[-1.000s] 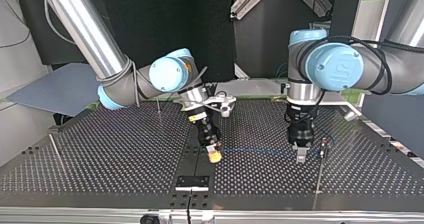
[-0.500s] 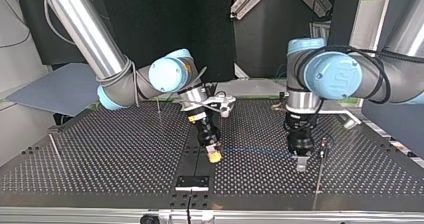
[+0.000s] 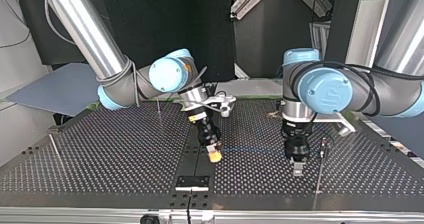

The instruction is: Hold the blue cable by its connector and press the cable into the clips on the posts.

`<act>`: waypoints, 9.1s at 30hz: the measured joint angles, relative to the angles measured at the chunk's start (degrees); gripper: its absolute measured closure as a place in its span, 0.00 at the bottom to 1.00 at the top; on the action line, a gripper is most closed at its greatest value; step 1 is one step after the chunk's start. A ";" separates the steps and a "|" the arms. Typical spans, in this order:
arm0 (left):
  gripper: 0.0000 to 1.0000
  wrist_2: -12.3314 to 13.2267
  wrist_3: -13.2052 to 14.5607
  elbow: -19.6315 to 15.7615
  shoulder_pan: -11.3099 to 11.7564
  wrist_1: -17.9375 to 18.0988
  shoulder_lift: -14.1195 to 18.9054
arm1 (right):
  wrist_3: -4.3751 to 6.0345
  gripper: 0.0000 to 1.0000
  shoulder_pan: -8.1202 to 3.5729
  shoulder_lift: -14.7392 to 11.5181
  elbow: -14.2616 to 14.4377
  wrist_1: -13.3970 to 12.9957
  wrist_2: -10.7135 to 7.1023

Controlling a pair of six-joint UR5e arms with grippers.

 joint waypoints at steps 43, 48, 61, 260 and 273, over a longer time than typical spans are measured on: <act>1.00 -4.40 -0.44 1.06 -0.93 -0.18 -1.23 | -0.16 1.00 -0.52 0.04 -0.01 1.75 -0.48; 1.00 -6.36 -0.43 0.90 -0.67 -0.15 -1.24 | -0.16 1.00 -0.97 0.04 -0.01 2.54 -0.51; 0.95 -6.89 -0.31 0.86 -0.69 0.26 -1.24 | 0.00 1.00 -1.06 0.03 0.00 2.70 -0.49; 1.00 -10.76 -13.03 12.52 -35.16 29.46 -54.79 | 2.83 1.00 -43.57 13.21 47.02 -39.08 -11.54; 1.00 -9.64 -13.54 18.75 -34.04 25.66 -57.45 | 3.21 1.00 -43.66 13.39 46.66 -39.34 -11.30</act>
